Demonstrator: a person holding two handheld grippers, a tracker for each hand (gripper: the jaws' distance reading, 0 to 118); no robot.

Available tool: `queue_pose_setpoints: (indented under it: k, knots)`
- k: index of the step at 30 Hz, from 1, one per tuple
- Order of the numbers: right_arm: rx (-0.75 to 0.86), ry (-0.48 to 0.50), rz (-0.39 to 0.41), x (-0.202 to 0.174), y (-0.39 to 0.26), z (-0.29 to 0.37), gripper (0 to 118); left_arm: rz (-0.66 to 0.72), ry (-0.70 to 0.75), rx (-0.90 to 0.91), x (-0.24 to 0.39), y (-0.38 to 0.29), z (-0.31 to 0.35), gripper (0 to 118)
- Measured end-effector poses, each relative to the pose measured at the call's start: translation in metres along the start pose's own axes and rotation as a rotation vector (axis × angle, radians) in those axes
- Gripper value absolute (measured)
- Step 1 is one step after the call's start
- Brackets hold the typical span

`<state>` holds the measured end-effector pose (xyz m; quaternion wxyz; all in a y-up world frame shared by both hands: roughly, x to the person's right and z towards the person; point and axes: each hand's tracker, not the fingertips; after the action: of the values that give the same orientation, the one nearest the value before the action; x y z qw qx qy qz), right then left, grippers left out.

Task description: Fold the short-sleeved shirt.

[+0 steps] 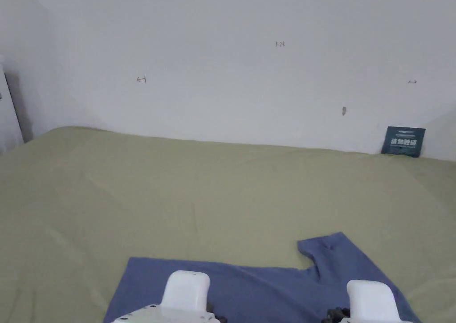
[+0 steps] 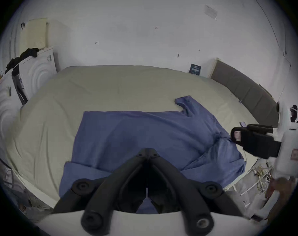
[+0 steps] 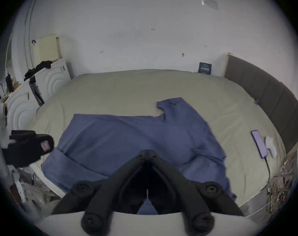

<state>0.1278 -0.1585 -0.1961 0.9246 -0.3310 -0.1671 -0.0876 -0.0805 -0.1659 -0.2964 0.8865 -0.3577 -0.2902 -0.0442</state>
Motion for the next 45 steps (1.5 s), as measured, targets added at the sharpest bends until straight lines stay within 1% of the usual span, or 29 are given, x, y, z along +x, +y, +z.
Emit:
queue_pose_setpoints:
  k: [4,7,8,9,10,11,12,13,14,17,19,20,21,22,23,24,26,28,31,32,34,35,36,37,38,39,41,44,45]
  knots:
    - [-0.011,0.03,0.016,-0.001,0.015,-0.022,1,0.04,-0.007,-0.025,-0.028,0.022,-0.03,0]
    - [0.011,0.043,0.018,0.016,0.029,-0.029,1,0.043,0.079,-0.023,-0.079,0.06,-0.063,0]
    - [0.016,0.044,0.019,0.023,0.034,-0.032,1,0.033,0.093,-0.06,-0.099,0.073,-0.079,0]
    - [0.017,0.044,0.022,0.033,0.038,-0.035,1,0.017,0.085,-0.115,-0.12,0.088,-0.097,4]
    - [0.015,0.046,0.023,0.041,0.041,-0.036,1,0.034,0.066,-0.173,-0.14,0.096,-0.116,21]
    - [0.016,0.046,0.017,0.052,0.044,-0.04,1,0.022,0.103,-0.229,-0.156,0.104,-0.134,36]
    - [0.005,0.048,0.011,0.065,0.048,-0.046,1,0.017,0.09,-0.276,-0.175,0.109,-0.152,57]
    - [-0.008,0.053,-0.005,0.079,0.051,-0.052,1,0.022,0.123,-0.316,-0.183,0.111,-0.172,83]
    - [-0.015,0.057,-0.031,0.091,0.052,-0.056,1,-0.005,0.159,-0.343,-0.19,0.113,-0.186,86]
    - [-0.044,0.022,-0.127,0.139,0.064,-0.077,1,-0.02,0.134,-0.423,-0.196,0.107,-0.225,85]
    - [-0.065,0.033,-0.187,0.171,0.077,-0.095,1,-0.003,0.094,-0.456,-0.189,0.098,-0.24,85]
    - [-0.079,0.049,-0.178,0.187,0.087,-0.107,3,-0.012,0.101,-0.443,-0.185,0.094,-0.242,85]
    - [-0.124,0.082,-0.168,0.202,0.097,-0.124,11,-0.054,0.152,-0.416,-0.181,0.092,-0.238,84]
    - [-0.172,0.09,-0.143,0.215,0.107,-0.142,49,-0.037,0.146,-0.396,-0.178,0.092,-0.23,69]
    - [-0.241,0.109,-0.111,0.229,0.116,-0.165,84,-0.011,0.132,-0.391,-0.178,0.094,-0.226,42]
    - [-0.328,0.106,-0.101,0.241,0.123,-0.189,97,0.01,0.092,-0.359,-0.176,0.096,-0.219,5]
    - [-0.439,0.034,-0.073,0.251,0.132,-0.227,93,0.027,0.029,-0.318,-0.17,0.095,-0.209,3]
    - [-0.506,-0.033,-0.035,0.255,0.135,-0.257,93,0.028,0.06,-0.361,-0.167,0.094,-0.211,3]
    - [-0.545,0.026,0.008,0.25,0.136,-0.279,91,0.012,0.065,-0.365,-0.167,0.094,-0.209,3]
    - [-0.56,0.026,0.016,0.246,0.138,-0.284,83,0.031,0.066,-0.373,-0.167,0.093,-0.21,3]
    - [-0.554,0.015,0.012,0.243,0.139,-0.292,50,0.037,0.066,-0.376,-0.17,0.093,-0.212,3]
    - [-0.569,0.006,-0.011,0.24,0.14,-0.294,41,0.038,0.066,-0.378,-0.169,0.093,-0.213,3]
    - [-0.595,-0.039,-0.03,0.236,0.14,-0.297,41,0.039,0.065,-0.379,-0.169,0.093,-0.213,3]
    - [-0.588,-0.101,-0.003,0.232,0.14,-0.297,13,0.041,0.061,-0.383,-0.173,0.094,-0.215,3]
    - [-0.578,-0.063,-0.008,0.23,0.139,-0.297,7,0.049,0.057,-0.385,-0.174,0.094,-0.215,3]
    - [-0.577,-0.066,-0.01,0.227,0.141,-0.297,3,0.063,0.05,-0.386,-0.176,0.094,-0.214,3]
    - [-0.563,-0.076,0.011,0.225,0.142,-0.293,2,0.069,0.042,-0.367,-0.178,0.095,-0.211,3]
    - [-0.468,-0.014,-0.063,0.227,0.144,-0.265,1,0.083,0.027,-0.345,-0.178,0.097,-0.199,3]
    - [-0.435,-0.001,-0.058,0.223,0.148,-0.251,1,0.082,0.016,-0.336,-0.178,0.101,-0.193,3]
